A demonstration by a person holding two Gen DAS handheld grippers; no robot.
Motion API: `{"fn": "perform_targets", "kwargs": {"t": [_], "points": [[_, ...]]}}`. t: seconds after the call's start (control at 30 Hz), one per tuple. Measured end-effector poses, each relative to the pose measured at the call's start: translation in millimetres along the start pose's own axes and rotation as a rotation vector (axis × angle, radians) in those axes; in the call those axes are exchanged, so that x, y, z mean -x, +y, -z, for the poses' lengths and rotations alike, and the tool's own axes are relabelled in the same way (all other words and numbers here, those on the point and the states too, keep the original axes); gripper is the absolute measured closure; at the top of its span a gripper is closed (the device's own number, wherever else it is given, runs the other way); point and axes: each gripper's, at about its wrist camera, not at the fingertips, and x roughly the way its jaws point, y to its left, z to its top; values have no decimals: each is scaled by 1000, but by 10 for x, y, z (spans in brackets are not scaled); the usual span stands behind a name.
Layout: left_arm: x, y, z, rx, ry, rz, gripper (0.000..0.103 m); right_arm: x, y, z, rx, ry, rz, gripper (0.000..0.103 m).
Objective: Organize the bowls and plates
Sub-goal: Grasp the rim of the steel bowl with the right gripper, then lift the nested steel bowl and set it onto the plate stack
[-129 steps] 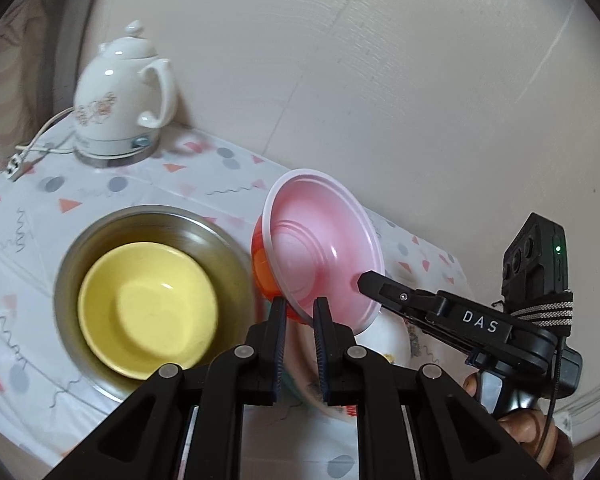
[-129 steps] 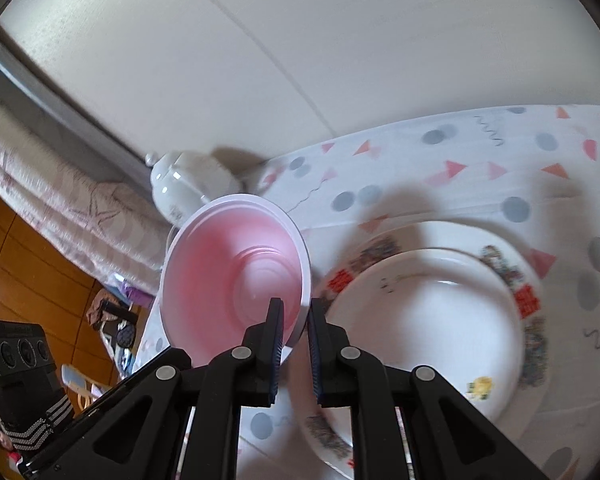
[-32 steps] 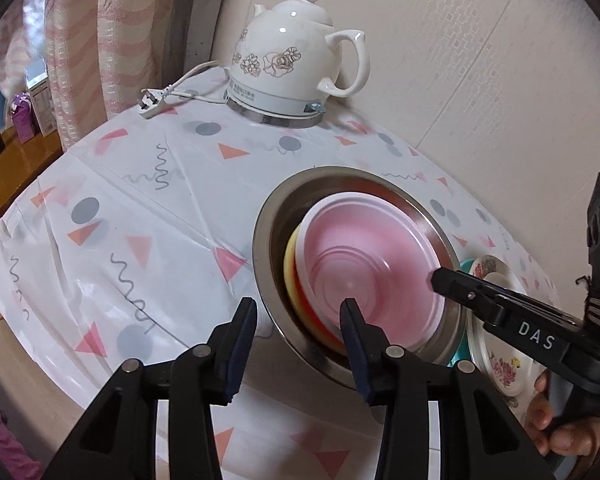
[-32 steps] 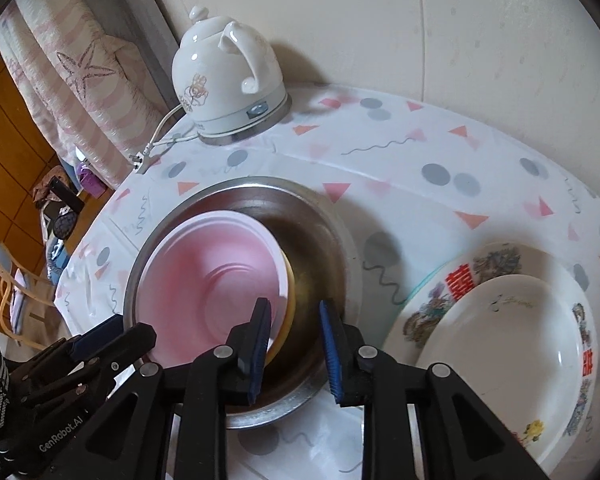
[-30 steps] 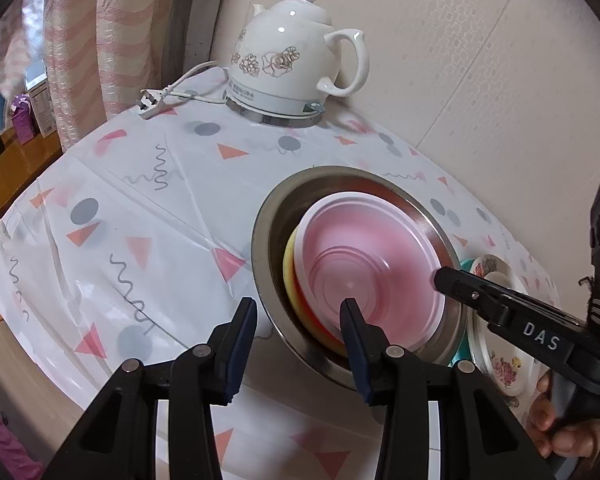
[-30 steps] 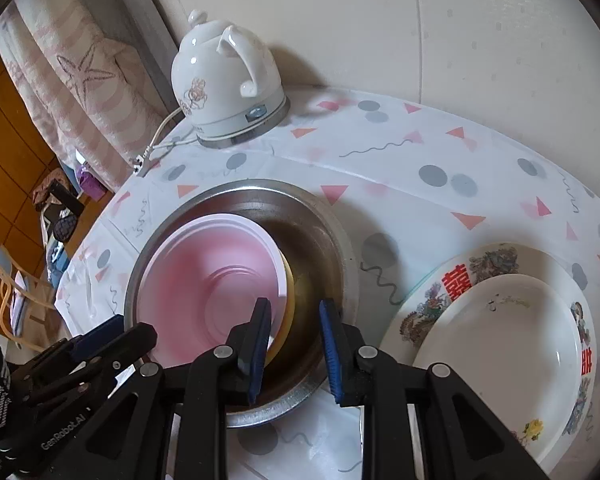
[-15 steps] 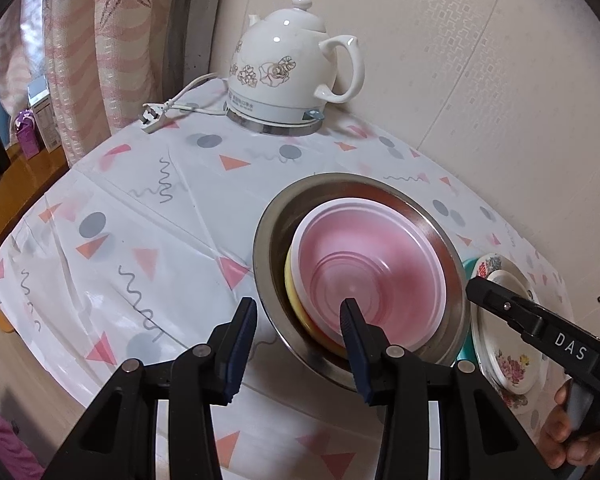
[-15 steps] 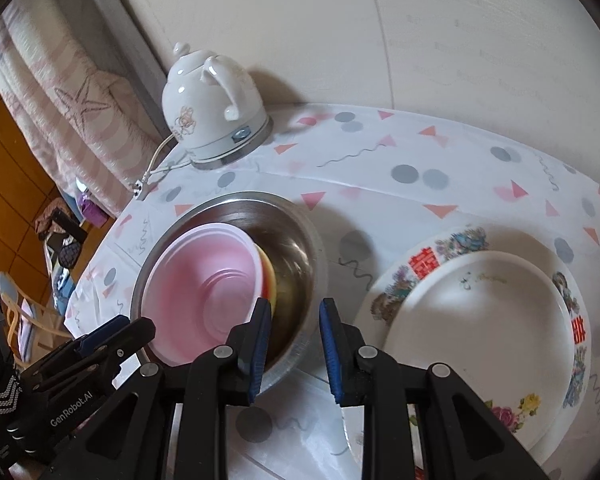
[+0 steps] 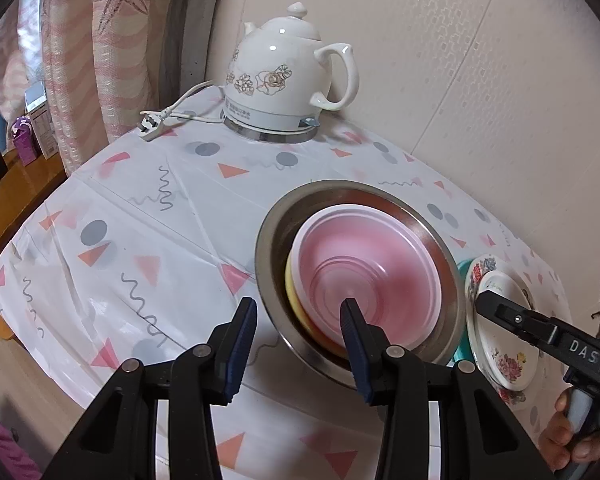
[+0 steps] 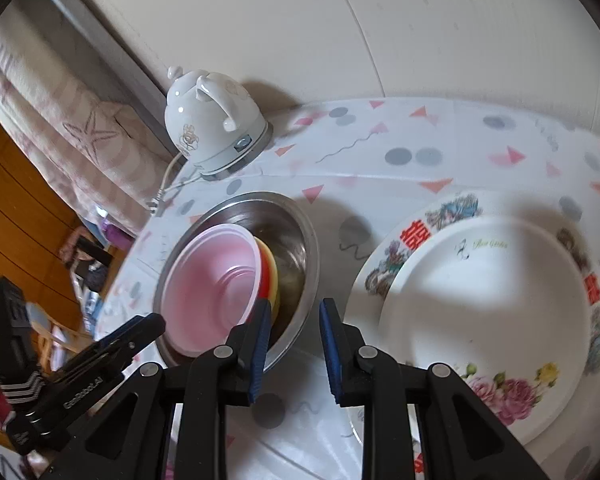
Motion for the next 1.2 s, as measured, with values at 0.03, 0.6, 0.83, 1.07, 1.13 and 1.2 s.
{"fn": "perform_targets", "kwargs": {"t": [0.03, 0.6, 0.83, 1.07, 1.13, 1.2], "points": [[-8, 21, -5, 4, 3, 3, 60, -2, -25, 3, -14, 2, -10, 78], [-69, 587, -274, 175, 16, 109, 74, -33, -13, -115, -5, -22, 13, 78], [-251, 483, -329, 108, 44, 137, 82, -269, -22, -175, 34, 35, 51, 79], [-387, 385, -307, 39, 70, 155, 86, -421, -26, -70, 35, 71, 29, 84], [-391, 386, -309, 42, 73, 162, 89, -424, -4, -76, 41, 76, 34, 84], [-388, 382, -308, 46, 76, 174, 90, -421, 25, -79, 57, 77, 38, 87]]}}
